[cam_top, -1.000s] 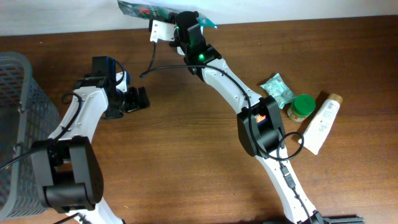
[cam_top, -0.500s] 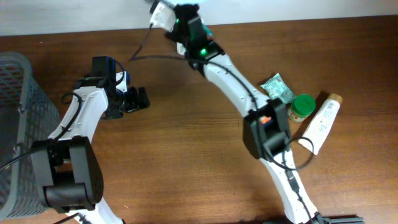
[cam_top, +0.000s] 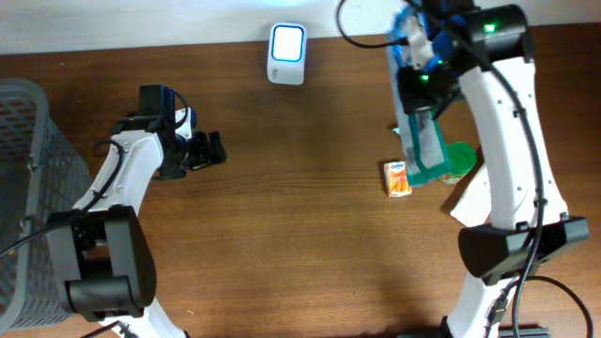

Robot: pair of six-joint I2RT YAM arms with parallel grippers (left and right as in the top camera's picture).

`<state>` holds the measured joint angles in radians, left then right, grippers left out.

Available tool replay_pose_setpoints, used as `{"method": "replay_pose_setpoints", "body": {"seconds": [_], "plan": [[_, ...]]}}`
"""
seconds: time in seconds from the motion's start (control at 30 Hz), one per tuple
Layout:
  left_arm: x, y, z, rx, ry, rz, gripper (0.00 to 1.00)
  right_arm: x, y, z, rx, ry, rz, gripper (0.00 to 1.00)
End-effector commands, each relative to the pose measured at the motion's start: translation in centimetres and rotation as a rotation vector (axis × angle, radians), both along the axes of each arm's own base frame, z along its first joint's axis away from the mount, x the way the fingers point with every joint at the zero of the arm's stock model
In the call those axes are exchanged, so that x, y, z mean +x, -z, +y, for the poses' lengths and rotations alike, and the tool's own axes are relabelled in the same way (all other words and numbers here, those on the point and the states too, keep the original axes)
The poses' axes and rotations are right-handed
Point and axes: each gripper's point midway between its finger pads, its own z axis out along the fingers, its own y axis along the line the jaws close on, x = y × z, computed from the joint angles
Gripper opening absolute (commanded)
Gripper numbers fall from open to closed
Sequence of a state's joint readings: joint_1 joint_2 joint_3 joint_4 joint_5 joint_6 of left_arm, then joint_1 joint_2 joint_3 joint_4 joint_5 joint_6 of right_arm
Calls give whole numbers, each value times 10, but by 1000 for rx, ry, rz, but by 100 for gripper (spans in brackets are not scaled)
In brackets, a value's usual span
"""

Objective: Scan the item barcode

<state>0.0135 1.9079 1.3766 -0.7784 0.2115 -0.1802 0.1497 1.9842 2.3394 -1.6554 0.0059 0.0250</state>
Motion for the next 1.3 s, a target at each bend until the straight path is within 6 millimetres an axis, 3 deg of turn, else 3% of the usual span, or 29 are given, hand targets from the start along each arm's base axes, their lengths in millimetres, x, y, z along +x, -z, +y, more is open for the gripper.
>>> {"method": "replay_pose_setpoints", "body": {"seconds": [0.0,0.17,0.27,0.3,0.4,0.43,0.53,0.6,0.7,0.8,0.87,0.93,1.07,1.27], "plan": [[2,-5,1,0,-1,-13,99,-12,39,-20,11,37,147,4],[2,-5,1,0,-1,-13,99,-23,119,-56,-17,73,295,4],[2,-5,1,0,-1,-13,99,-24,154,-61,-25,44,306,6],[2,-5,1,0,-1,-13,99,-25,163,-60,-23,32,309,21],[2,-5,1,0,-1,-13,99,-26,166,-60,-22,34,313,72],[2,-5,1,0,-1,-13,99,-25,163,-59,-13,32,308,80],[2,-5,1,0,-1,-13,99,-16,127,-58,-6,32,257,98],[2,-5,1,0,-1,-13,99,-7,80,-51,31,24,168,98],[2,-5,1,0,-1,-13,99,-14,7,-44,70,18,43,99],[2,-5,1,0,-1,-13,99,-31,-66,-35,146,66,-147,98],[2,-5,1,0,-1,-13,99,-61,-112,-30,179,43,-283,98],[2,-5,1,0,-1,-13,99,-90,-144,-29,183,36,-389,98],[2,-5,1,0,-1,-13,99,-134,-182,-29,184,24,-529,98],[2,-5,1,0,-1,-13,99,-169,-208,-36,154,40,-655,98]]}}
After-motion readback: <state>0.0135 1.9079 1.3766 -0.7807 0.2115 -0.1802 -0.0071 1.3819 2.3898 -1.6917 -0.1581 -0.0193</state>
